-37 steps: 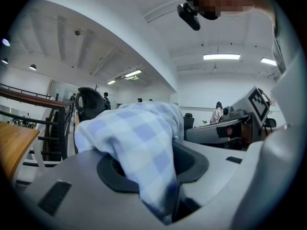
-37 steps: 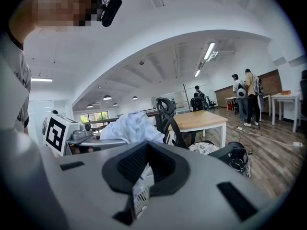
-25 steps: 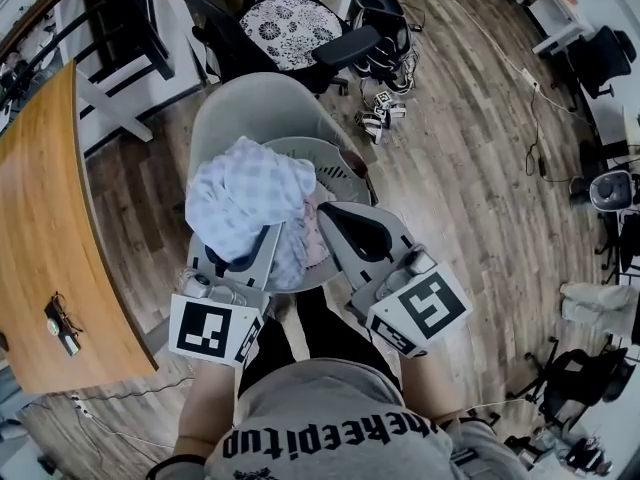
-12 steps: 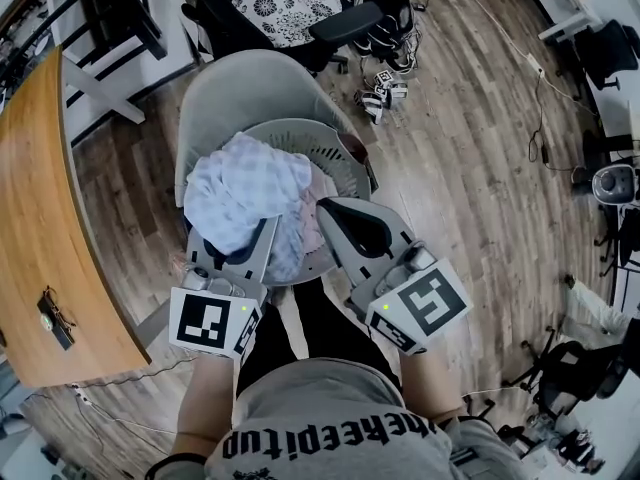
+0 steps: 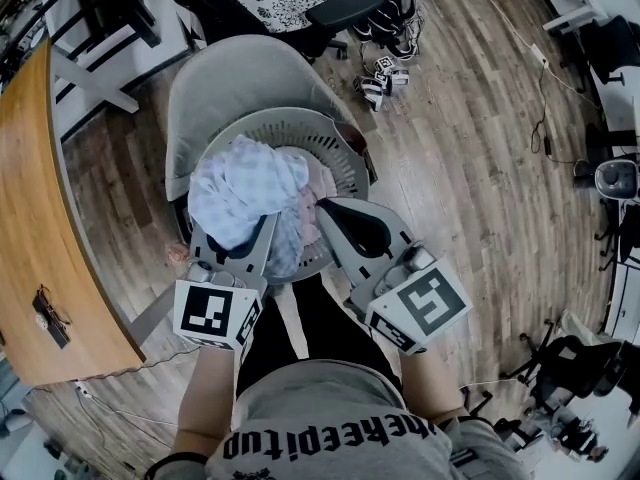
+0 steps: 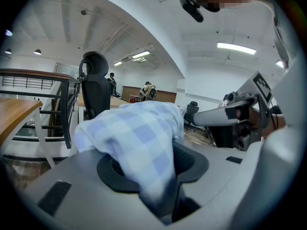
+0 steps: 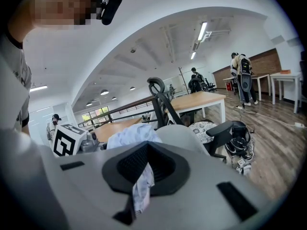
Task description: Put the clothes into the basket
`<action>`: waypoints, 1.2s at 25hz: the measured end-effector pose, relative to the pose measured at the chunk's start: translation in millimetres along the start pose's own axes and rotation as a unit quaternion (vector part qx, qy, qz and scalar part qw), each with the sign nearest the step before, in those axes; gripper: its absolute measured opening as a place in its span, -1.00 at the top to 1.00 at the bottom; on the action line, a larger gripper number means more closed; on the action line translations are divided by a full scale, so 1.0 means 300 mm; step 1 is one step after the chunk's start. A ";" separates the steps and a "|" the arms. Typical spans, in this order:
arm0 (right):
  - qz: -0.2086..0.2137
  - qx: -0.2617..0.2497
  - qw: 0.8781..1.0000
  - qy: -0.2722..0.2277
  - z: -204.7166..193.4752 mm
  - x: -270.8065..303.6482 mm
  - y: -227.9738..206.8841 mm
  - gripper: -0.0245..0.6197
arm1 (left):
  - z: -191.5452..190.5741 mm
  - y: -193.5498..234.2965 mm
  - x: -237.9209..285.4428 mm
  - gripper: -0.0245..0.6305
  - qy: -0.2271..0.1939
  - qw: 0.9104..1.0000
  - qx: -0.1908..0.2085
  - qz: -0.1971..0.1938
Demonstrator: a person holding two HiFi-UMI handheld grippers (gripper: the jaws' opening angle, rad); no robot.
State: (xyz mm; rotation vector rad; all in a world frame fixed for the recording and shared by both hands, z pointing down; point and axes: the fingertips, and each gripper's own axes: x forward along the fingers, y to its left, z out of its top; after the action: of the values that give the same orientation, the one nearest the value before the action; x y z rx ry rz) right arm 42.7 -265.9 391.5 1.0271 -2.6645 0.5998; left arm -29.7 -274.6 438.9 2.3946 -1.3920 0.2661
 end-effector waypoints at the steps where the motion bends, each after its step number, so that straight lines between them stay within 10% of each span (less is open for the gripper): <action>1: -0.001 0.002 1.000 0.001 -0.006 -0.001 -0.004 0.90 | -0.014 0.000 0.004 0.40 0.003 1.000 0.000 0.000; 30: -0.006 0.014 1.000 0.016 -0.068 -0.006 -0.040 0.90 | -0.257 -0.028 0.080 0.24 0.112 0.993 -0.023 -0.027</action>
State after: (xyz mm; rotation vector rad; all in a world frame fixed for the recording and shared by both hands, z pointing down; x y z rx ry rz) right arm 53.4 -263.9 412.7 1.0327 -2.6278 0.6474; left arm -9.1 -259.6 516.1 2.2815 -1.2162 0.4673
